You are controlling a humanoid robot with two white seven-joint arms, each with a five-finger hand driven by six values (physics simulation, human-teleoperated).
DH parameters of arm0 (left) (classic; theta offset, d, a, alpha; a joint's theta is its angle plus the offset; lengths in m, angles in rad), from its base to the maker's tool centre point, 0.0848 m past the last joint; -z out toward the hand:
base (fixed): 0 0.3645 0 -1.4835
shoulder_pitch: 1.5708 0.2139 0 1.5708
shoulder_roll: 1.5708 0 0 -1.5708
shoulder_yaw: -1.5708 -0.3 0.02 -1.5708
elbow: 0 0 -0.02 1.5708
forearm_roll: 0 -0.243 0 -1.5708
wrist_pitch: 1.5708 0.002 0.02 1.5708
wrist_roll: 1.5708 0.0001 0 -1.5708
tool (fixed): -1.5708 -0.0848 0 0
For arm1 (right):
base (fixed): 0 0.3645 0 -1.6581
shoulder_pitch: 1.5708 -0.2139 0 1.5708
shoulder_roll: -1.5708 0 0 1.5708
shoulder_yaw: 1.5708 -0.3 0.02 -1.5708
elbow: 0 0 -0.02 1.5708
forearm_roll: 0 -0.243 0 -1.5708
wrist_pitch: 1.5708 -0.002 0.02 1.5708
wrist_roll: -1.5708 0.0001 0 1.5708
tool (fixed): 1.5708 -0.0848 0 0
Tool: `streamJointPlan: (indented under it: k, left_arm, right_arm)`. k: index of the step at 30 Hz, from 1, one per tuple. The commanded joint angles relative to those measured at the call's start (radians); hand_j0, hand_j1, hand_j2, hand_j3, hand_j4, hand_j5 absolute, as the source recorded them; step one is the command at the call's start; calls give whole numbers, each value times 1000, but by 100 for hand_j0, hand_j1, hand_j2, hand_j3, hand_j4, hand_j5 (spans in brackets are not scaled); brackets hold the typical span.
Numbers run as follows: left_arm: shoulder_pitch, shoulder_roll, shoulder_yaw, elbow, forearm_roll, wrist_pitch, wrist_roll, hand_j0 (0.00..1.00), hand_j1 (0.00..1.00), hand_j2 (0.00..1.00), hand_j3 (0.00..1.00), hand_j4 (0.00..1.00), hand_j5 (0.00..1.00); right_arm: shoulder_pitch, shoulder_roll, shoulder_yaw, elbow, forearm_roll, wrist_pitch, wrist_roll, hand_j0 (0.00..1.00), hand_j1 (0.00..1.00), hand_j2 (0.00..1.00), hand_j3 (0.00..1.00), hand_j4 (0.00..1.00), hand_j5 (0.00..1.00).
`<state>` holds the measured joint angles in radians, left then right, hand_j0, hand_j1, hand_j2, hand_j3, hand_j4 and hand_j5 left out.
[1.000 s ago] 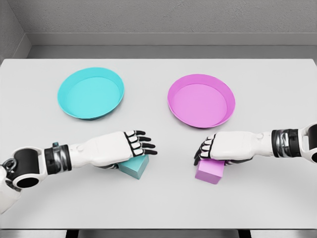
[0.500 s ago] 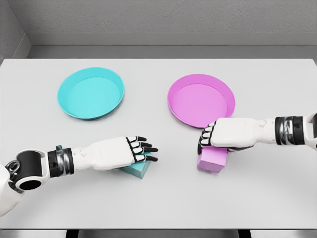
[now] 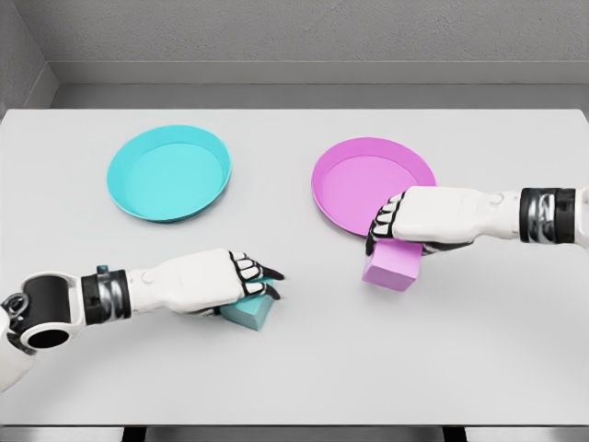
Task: Place the blocks in the corresponding plates according to their colors
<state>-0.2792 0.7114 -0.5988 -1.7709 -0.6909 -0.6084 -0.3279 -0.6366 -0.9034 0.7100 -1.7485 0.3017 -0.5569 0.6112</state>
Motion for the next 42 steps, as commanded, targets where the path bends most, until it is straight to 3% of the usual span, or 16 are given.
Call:
streamJointPlan:
  k: [1,6,11,18,20,28,36,42]
  left_arm:
    - [0,10,1,1,-5,-2,-3,49,49,49,49,49,49]
    - [-9,30,2,1,-2,-2,-2,42,42,42,42,42,42]
    - [-17,57,14,2,36,-2,0,41,41,41,41,41,41]
    - [-57,79,39,15,106,-2,-3,41,41,41,41,41,41]
    - [-86,80,47,50,139,-2,-3,41,41,41,41,41,41]
    - [-172,59,63,194,142,-2,-3,41,41,41,41,41,41]
    - [-331,-52,42,453,125,-2,-6,42,42,42,42,42,42]
    - [-390,-102,42,610,71,-2,-6,43,43,43,43,43,43]
  right_arm:
    - [-2,9,-1,1,-6,60,0,56,56,56,56,56,56]
    - [-21,14,0,3,-4,173,0,56,56,56,56,56,56]
    - [-37,40,0,9,-6,290,0,56,56,56,56,56,56]
    - [-83,78,3,60,-6,321,0,56,56,56,56,56,56]
    - [-92,87,8,73,-6,350,0,56,56,56,56,56,56]
    - [-123,130,13,158,-6,364,0,56,56,56,56,56,56]
    - [-150,172,37,176,-6,500,0,56,56,56,56,56,56]
    - [-166,185,52,176,-10,598,0,56,56,56,56,56,56]
